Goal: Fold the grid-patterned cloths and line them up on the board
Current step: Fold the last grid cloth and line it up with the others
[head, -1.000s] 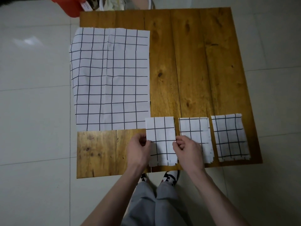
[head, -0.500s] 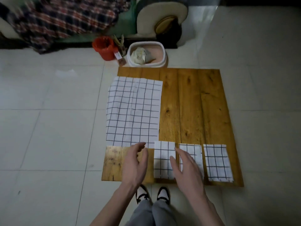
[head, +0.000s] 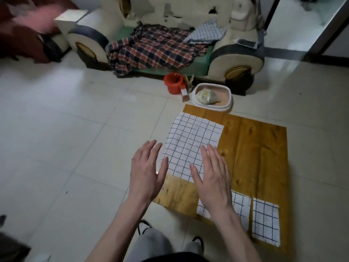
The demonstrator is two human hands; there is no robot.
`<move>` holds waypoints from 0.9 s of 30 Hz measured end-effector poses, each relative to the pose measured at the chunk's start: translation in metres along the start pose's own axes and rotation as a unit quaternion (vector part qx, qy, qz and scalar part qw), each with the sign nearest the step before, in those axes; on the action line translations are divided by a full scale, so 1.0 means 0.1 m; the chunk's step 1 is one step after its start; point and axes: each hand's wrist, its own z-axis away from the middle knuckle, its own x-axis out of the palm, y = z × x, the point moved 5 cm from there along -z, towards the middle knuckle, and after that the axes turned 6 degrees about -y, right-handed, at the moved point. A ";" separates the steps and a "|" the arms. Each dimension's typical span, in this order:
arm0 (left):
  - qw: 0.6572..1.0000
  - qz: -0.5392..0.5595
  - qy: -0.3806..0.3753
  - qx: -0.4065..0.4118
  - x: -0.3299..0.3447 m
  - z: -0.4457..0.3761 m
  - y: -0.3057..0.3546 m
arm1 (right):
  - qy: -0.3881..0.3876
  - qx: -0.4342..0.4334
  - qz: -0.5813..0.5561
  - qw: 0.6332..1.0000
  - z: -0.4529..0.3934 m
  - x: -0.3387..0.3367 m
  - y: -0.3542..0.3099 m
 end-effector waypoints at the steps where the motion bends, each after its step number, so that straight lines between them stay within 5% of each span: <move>1: 1.000 -0.013 0.009 0.010 -0.08 -0.03 -0.04 | 0.004 -0.005 0.010 1.000 -0.05 -0.01 -0.08; 27: 0.996 -0.068 0.033 0.048 -1.59 -1.64 -2.95 | 0.068 -0.016 0.105 0.992 -1.92 0.92 -3.03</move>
